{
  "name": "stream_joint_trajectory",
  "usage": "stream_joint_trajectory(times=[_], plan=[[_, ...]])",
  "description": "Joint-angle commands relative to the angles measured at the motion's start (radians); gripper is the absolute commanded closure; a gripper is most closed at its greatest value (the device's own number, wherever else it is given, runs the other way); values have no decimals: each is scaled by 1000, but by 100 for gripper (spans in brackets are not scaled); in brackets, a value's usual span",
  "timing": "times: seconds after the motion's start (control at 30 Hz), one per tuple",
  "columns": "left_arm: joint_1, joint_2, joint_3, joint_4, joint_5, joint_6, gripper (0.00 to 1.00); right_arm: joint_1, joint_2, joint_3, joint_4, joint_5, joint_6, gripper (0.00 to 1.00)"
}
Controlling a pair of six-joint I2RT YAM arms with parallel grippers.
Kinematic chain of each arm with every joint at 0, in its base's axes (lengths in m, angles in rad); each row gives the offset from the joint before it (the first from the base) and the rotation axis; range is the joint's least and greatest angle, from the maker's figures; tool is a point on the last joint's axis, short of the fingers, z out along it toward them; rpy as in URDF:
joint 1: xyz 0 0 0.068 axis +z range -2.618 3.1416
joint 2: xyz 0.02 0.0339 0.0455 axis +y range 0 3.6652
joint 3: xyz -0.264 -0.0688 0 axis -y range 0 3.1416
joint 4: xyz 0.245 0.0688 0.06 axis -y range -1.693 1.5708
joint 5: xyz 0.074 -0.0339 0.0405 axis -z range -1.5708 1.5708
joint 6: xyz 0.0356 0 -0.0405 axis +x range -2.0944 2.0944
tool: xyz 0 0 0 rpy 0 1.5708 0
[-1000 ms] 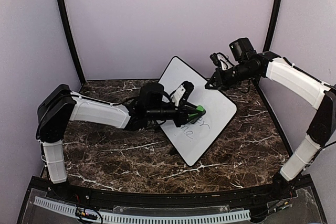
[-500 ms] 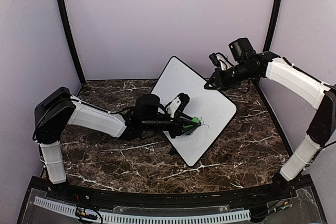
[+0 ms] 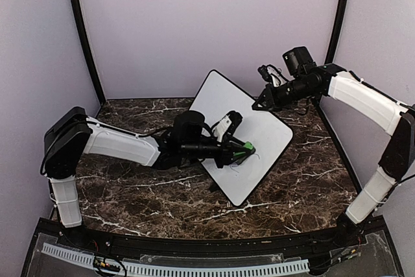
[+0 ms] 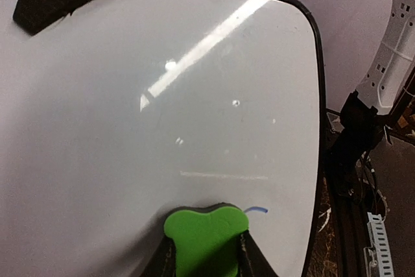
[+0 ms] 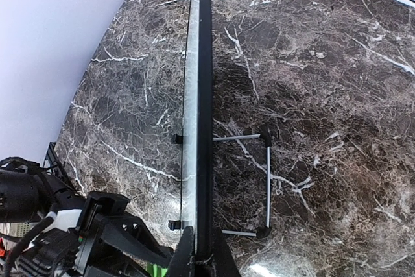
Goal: Erase the whiteboard
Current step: Erase the whiteboard from the whiteboard stand.
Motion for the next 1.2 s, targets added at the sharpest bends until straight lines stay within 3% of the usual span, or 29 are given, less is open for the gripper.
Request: stream_joint_trajectory(times=[0.0,0.17,0.47,0.63,0.97,1.17], plan=[[7,81,116,-132,-91,22,100,62,-5,-9,-3,-76,-67,100],[10,78,62,-127,-78,11,100,62,-6,-13,1,-75,-69,100],[-3,25,-192,-38,-82,-30,100,62,13,-1,-1,-81,-69,100],[-8,39,-159,-45,-73,-15,100,62,15,1,-2,-82,-70,100],[-12,96,106,-140,-86,41,100,62,7,-4,-3,-81,-69,100],[-12,76,25,-121,-97,32,100,62,8,-2,-4,-80,-70,100]])
